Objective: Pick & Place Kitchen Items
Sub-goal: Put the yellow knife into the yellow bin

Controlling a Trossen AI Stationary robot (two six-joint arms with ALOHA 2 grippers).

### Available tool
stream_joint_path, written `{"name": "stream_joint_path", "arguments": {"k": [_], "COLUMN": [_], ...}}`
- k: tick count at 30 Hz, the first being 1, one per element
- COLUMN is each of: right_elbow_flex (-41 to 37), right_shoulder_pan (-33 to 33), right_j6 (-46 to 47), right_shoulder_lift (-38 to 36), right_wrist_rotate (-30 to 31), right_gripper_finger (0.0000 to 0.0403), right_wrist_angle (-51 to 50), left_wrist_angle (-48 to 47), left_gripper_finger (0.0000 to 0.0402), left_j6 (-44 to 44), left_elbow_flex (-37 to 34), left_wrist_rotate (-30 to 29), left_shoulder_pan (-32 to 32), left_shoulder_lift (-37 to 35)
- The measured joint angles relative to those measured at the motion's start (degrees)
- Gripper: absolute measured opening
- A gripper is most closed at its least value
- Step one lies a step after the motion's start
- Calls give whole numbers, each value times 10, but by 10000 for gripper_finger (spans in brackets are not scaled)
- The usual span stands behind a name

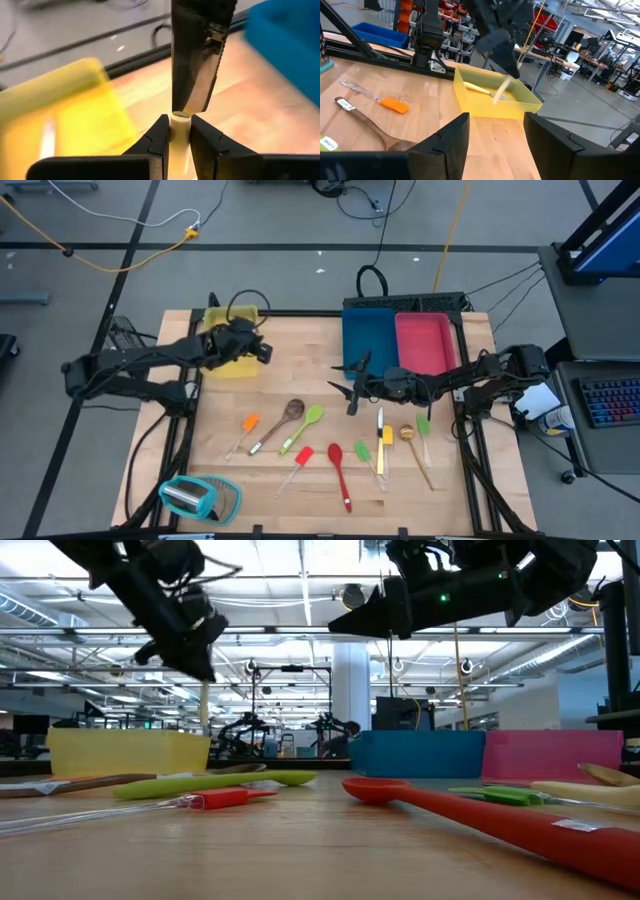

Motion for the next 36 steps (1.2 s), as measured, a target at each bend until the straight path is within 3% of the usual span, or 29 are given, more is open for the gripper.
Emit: {"name": "stream_joint_path", "arguments": {"k": [8,18,29,36], "right_elbow_flex": [0,0,0,0], "right_shoulder_pan": [0,0,0,0], "right_j6": [1,1,1,1], "right_shoulder_lift": [0,0,0,0], "right_wrist_rotate": [0,-1,-1,-1], "right_gripper_finger": [181,182,183,183], "right_wrist_angle": [0,0,0,0], "left_wrist_angle": [10,-203,-239,-238], "left_gripper_finger": [54,55,56,56], "left_j6": [23,-44,-60,-43], "left_elbow_flex": [8,44,44,44], "left_wrist_rotate": [33,21,28,75], "left_shoulder_pan": [48,106,163,191], "left_shoulder_lift": [-17,-26,84,145]}}
